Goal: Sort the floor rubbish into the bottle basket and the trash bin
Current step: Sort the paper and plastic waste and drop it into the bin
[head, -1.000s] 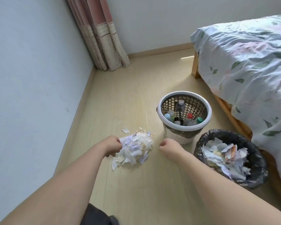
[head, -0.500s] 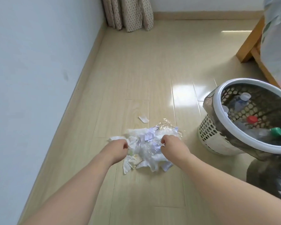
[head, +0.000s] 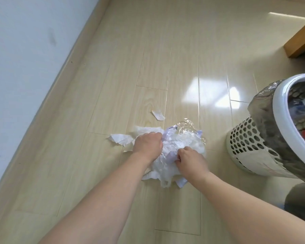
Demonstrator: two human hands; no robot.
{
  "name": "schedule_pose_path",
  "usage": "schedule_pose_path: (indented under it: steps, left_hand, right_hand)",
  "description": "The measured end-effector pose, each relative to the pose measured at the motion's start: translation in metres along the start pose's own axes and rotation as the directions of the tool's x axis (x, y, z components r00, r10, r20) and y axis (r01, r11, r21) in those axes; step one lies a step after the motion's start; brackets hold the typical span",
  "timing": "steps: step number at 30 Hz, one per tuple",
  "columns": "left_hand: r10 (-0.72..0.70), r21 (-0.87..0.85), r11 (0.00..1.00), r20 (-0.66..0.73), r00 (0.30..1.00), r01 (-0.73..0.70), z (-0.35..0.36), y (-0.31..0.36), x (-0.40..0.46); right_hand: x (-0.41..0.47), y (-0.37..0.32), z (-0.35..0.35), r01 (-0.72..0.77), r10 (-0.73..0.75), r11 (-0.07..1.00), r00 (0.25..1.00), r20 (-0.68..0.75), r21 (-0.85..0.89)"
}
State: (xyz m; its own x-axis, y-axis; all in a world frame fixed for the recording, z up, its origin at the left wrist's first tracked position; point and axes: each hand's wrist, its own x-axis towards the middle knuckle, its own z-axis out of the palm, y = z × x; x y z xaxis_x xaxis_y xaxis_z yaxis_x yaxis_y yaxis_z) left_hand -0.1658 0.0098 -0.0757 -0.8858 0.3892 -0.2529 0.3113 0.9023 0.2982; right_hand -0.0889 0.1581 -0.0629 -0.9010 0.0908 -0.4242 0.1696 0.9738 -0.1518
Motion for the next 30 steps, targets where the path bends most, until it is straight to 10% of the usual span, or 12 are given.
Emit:
schedule_pose_path:
  steps: [6, 11, 21, 30]
  left_hand:
    - [-0.337, -0.539, 0.793, -0.003, 0.941, 0.283, -0.030, -0.008, -0.032]
    - [-0.325, -0.663, 0.676, 0.125, 0.938, 0.322, -0.092, 0.010, -0.061]
    - [0.092, -0.491, 0.871, 0.228, 0.969, 0.032, -0.202, 0.226, -0.116]
    - [0.167, -0.391, 0.920, 0.325, 0.931, -0.028, -0.121, 0.430, -0.162]
  right_hand:
    - [-0.025, 0.000, -0.024, 0.008, -0.006, 0.997, 1.000, -0.028, 0.074]
    - [-0.074, 0.009, -0.077, -0.022, 0.028, 0.982, 0.999, -0.026, 0.187]
    - [-0.248, 0.149, -0.184, -0.205, 0.317, 0.861, 0.932, -0.176, 0.465]
    - [-0.334, 0.305, -0.149, -0.502, 0.655, 0.612, 0.755, -0.037, 0.611]
